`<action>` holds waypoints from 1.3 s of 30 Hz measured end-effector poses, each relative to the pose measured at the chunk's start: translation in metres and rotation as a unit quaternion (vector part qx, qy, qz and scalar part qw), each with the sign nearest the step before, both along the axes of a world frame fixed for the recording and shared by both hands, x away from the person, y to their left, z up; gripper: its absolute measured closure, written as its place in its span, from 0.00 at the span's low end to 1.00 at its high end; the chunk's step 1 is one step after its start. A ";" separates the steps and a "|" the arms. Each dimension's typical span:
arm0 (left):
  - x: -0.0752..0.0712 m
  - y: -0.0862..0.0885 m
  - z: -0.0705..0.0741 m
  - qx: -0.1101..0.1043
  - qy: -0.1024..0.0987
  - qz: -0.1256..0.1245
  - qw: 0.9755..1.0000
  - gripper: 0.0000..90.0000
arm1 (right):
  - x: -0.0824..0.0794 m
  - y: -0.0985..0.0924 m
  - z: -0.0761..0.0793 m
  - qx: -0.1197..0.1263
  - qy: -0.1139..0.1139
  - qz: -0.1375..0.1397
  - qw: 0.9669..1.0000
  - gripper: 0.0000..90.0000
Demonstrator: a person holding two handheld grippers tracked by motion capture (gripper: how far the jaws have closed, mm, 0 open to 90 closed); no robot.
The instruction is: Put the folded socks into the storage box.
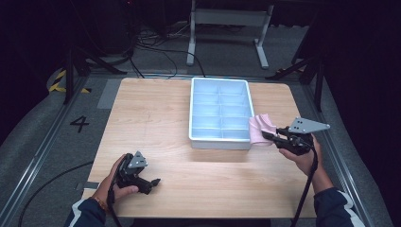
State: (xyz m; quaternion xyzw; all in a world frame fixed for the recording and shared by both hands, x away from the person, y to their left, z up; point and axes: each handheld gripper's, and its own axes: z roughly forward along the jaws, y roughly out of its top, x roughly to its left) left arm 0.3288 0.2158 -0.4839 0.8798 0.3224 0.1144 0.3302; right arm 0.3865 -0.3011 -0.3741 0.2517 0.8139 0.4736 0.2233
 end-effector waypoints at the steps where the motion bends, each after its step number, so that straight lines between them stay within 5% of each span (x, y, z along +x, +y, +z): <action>1: 0.000 0.000 0.000 0.000 0.000 0.000 1.000 0.00 | 0.002 0.000 0.000 0.000 0.003 0.000 1.000 0.82; 24: 0.000 0.000 0.000 0.000 0.000 0.000 1.000 0.00 | 0.046 0.014 -0.001 -0.022 0.009 -0.016 1.000 0.82; 39: 0.000 0.000 0.000 0.002 -0.001 -0.001 1.000 0.00 | 0.080 0.041 -0.012 -0.073 0.024 -0.018 0.997 0.82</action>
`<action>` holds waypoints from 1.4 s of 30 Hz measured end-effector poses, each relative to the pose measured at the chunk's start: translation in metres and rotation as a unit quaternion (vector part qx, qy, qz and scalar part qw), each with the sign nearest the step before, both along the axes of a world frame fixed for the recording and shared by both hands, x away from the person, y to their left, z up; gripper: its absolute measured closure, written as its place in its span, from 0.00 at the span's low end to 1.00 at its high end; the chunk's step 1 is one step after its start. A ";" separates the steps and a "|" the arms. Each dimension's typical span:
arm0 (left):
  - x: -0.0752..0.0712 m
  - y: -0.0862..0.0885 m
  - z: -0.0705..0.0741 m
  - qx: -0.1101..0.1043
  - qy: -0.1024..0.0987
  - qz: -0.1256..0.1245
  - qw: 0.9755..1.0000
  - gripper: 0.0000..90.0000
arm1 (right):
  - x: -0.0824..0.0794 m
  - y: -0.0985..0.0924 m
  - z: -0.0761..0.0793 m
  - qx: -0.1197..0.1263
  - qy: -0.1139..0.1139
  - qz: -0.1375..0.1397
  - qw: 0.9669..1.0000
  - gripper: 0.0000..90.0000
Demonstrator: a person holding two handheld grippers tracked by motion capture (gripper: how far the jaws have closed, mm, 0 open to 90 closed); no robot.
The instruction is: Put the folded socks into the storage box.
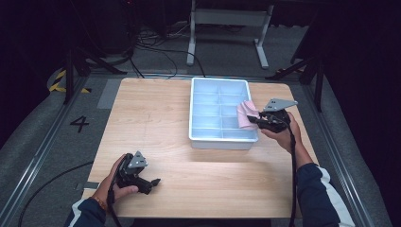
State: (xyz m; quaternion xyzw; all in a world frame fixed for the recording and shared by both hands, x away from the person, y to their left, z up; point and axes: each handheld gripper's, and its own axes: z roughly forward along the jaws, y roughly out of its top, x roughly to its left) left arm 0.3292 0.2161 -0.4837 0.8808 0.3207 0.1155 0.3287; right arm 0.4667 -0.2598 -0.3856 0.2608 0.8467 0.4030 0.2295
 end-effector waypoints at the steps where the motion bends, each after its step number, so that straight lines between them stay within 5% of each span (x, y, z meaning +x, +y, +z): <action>1: 0.000 0.000 0.000 0.000 0.000 0.000 1.000 0.00 | 0.002 0.002 0.000 -0.003 0.001 0.000 1.000 0.82; 17: 0.000 0.000 0.000 0.000 0.000 0.000 1.000 0.00 | 0.024 0.023 -0.009 -0.060 0.011 0.004 0.998 0.82; 27: 0.000 0.000 0.000 0.000 0.000 0.000 1.000 0.00 | 0.026 0.045 -0.018 -0.122 0.028 0.048 0.991 0.82; 42: 0.000 0.000 0.000 0.000 0.000 0.000 1.000 0.00 | 0.035 0.057 -0.023 -0.157 0.076 0.068 0.982 0.82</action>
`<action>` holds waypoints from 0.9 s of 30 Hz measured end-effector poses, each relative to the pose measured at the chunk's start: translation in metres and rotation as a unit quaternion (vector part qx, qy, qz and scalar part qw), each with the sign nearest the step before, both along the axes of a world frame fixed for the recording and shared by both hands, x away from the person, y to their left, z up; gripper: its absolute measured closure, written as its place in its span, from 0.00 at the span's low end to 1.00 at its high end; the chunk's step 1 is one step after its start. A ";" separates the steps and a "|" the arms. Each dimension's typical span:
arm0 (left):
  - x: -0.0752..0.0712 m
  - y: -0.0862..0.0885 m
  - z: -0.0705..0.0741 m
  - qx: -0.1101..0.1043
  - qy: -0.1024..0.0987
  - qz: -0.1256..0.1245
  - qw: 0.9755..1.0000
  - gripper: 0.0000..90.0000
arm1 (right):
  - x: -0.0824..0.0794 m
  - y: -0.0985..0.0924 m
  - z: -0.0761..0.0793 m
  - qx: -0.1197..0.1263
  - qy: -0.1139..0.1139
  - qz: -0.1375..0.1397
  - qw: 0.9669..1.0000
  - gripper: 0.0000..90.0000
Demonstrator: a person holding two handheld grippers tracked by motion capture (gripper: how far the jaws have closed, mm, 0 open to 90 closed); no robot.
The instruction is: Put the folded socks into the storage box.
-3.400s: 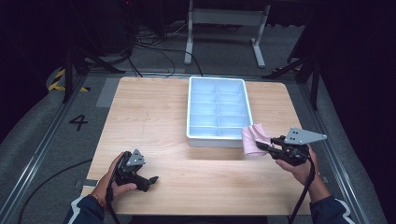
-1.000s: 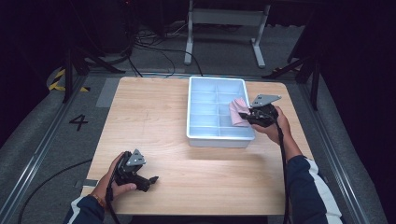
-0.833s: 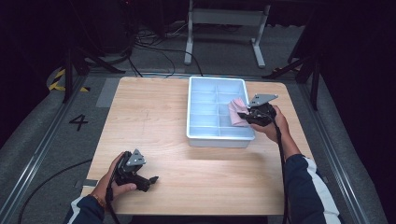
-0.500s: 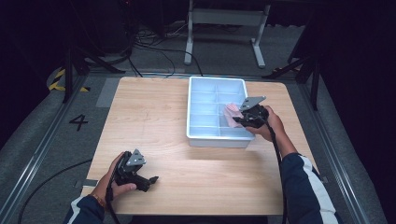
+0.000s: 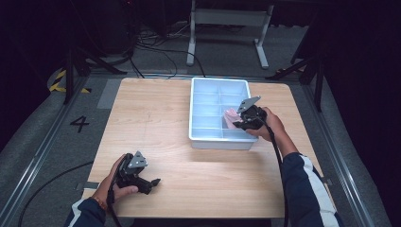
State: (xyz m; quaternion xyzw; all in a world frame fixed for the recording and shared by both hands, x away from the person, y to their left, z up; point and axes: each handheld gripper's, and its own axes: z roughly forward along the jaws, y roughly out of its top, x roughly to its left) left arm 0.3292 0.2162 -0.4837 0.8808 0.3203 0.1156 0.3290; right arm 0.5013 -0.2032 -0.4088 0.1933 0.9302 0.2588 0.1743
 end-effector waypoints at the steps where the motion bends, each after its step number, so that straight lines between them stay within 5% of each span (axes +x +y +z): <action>1: 0.000 0.000 0.000 0.000 0.000 0.000 1.000 0.00 | 0.001 0.000 0.000 -0.003 0.004 0.002 1.000 0.82; 12: 0.000 0.000 0.000 0.000 0.000 0.000 1.000 0.00 | 0.011 0.017 -0.004 -0.067 0.040 0.000 0.997 0.82; 27: 0.000 0.000 0.000 0.000 0.000 0.000 1.000 0.00 | 0.021 0.026 -0.011 -0.092 0.078 -0.012 0.993 0.82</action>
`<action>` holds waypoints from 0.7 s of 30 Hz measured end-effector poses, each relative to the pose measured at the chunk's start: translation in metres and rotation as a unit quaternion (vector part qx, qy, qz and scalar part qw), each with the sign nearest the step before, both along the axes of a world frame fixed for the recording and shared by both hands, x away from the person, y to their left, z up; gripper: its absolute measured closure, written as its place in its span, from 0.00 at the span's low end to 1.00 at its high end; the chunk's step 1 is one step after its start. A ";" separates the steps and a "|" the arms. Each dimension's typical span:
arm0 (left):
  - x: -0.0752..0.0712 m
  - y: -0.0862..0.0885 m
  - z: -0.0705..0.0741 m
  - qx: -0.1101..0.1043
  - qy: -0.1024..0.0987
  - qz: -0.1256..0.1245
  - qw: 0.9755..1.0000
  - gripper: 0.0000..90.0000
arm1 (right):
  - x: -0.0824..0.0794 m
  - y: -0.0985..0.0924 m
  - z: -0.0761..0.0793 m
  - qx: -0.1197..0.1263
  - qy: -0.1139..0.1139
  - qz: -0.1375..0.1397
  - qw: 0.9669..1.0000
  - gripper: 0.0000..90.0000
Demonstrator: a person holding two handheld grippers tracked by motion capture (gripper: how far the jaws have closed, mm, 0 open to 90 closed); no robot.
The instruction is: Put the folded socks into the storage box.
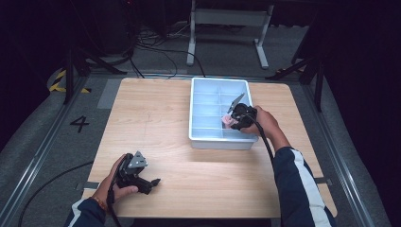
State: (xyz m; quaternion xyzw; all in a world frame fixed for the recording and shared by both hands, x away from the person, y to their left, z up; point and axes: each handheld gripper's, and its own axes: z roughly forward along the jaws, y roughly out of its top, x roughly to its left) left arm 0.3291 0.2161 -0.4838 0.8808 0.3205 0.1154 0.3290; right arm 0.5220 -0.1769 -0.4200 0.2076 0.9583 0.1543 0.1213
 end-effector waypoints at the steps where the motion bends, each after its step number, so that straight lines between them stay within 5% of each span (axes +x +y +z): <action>1: 0.000 0.000 0.000 0.000 0.000 0.000 1.000 0.00 | 0.000 0.000 -0.001 0.001 0.002 -0.002 1.000 0.82; 21: 0.000 0.000 0.000 0.000 0.000 0.000 1.000 0.00 | 0.009 0.001 -0.009 0.001 0.046 -0.053 0.998 0.78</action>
